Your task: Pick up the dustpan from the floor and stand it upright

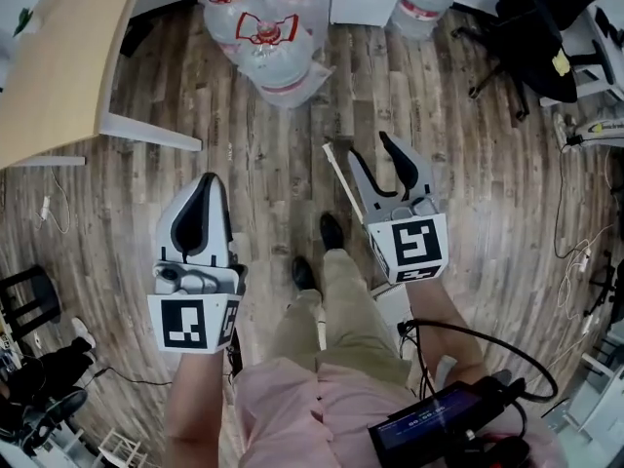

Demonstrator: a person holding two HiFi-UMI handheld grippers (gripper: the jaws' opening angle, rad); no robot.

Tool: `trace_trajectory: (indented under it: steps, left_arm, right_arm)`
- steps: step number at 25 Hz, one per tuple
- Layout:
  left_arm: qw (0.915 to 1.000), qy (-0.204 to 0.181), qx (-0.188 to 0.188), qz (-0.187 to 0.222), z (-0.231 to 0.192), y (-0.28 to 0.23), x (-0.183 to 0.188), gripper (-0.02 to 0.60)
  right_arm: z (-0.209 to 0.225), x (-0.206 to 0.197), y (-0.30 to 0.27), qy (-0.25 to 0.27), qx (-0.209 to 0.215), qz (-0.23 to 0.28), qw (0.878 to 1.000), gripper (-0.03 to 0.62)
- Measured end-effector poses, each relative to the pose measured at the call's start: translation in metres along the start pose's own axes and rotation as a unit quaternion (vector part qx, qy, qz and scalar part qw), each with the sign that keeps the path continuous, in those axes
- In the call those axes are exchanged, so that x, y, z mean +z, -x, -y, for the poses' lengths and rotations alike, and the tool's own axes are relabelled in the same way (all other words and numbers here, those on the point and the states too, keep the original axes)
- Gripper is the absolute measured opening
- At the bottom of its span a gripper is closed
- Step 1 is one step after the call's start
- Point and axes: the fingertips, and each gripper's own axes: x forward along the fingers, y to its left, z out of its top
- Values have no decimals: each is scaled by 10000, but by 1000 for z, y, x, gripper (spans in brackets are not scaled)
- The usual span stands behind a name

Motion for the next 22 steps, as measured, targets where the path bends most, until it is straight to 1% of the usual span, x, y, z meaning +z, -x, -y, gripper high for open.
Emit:
trace_trajectory:
  steps: [3,7,12,18,22]
  left_arm:
    - [9999,-34,-54,-148,-1,-16,-28,13]
    - [9989,-207,-281,-328,6,-33,-72,12]
    - [9979,23,-306,-570,8,-52,-129,12]
    - [9958,241,-330,-815,10,-72,-187,14]
    - [9953,322,-332,-852,8,-88,-223,13]
  right_arm:
    - [1,-29,-22,-69,82,-152,9998,194]
    - [-1,-69,-47,-86,244,-398,9989,194]
    - [0,-120,-78,-109,354,-640,9973,194]
    - [-2,-186,-107,-92,409,-1023,9939,195]
    - [-3,-236,-130,-153,430,-1263,9909,195]
